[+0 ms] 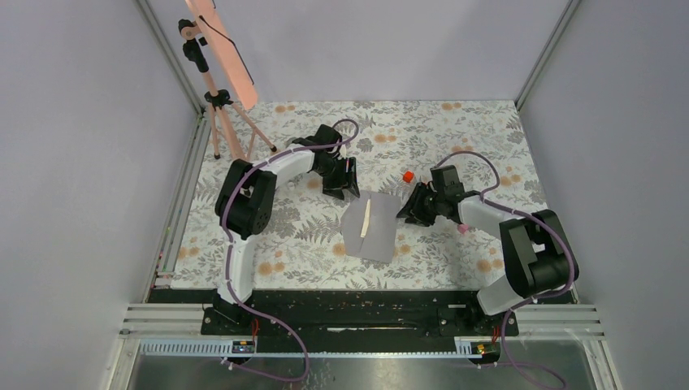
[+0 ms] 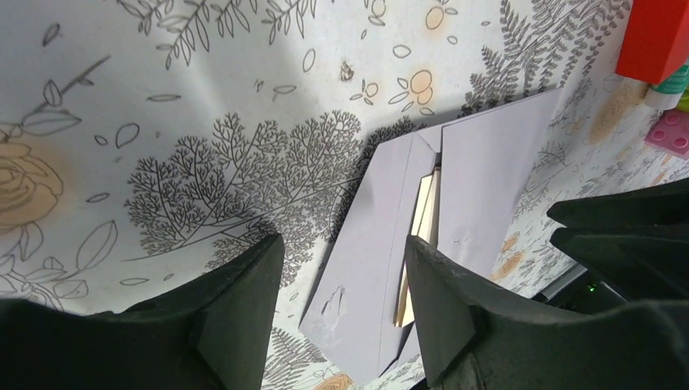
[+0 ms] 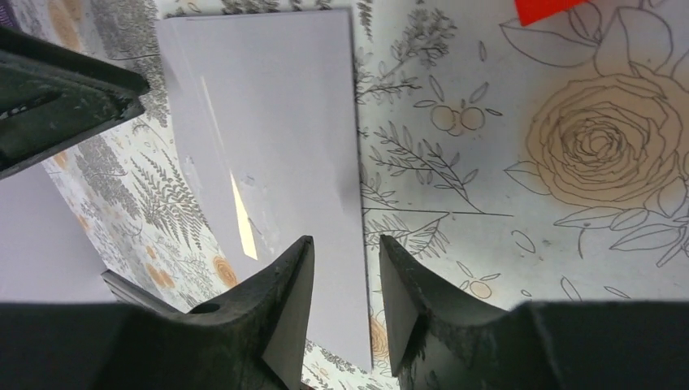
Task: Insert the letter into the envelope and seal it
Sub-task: Seal the envelope flap on the envelope.
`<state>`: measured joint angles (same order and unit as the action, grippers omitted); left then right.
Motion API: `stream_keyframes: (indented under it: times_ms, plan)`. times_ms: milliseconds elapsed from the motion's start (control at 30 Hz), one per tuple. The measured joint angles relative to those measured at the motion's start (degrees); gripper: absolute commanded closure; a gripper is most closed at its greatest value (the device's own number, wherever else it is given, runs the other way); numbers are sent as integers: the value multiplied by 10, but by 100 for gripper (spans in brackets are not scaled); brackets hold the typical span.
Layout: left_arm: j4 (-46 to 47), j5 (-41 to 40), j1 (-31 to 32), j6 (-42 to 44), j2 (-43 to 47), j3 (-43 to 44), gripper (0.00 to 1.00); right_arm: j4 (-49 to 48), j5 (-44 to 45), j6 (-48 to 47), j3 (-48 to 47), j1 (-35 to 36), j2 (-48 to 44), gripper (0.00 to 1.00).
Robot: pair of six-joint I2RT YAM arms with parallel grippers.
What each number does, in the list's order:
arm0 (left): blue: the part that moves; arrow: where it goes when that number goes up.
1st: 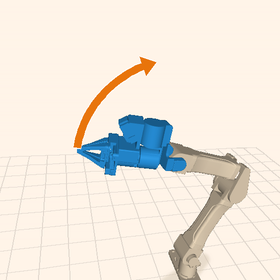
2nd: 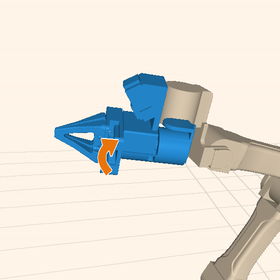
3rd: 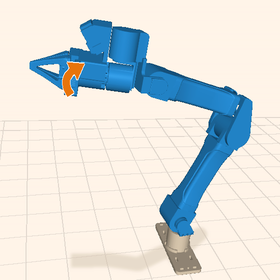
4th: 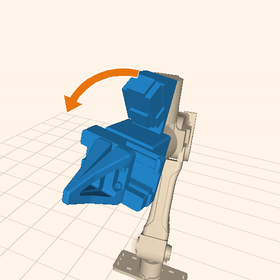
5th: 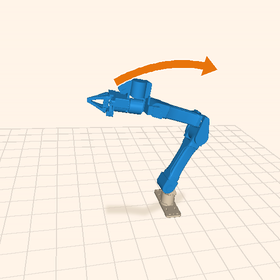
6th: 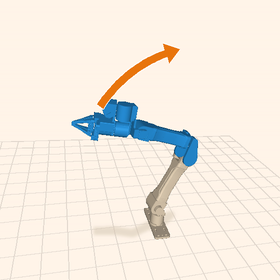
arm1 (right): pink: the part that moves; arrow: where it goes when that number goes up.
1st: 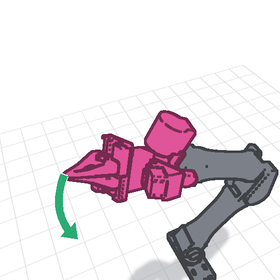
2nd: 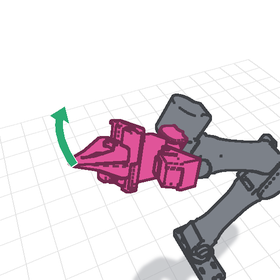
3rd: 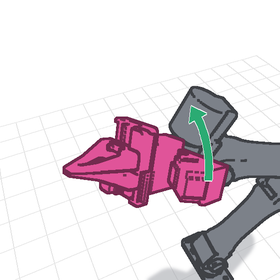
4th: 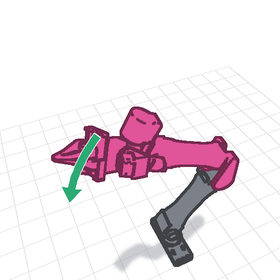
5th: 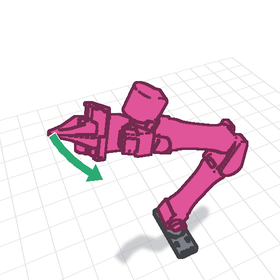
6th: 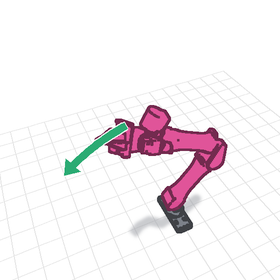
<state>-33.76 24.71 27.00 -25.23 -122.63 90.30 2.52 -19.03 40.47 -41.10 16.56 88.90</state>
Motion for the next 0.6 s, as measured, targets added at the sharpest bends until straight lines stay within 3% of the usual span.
stream_keyframes:
  times_ms: [200,600]
  plan:
    - [-4,16,-2,0,-14,19,41,15,3,-12,-39,17,1,72]
    - [-4,52,-4,0,-21,19,41,27,7,-6,-85,29,103,98]
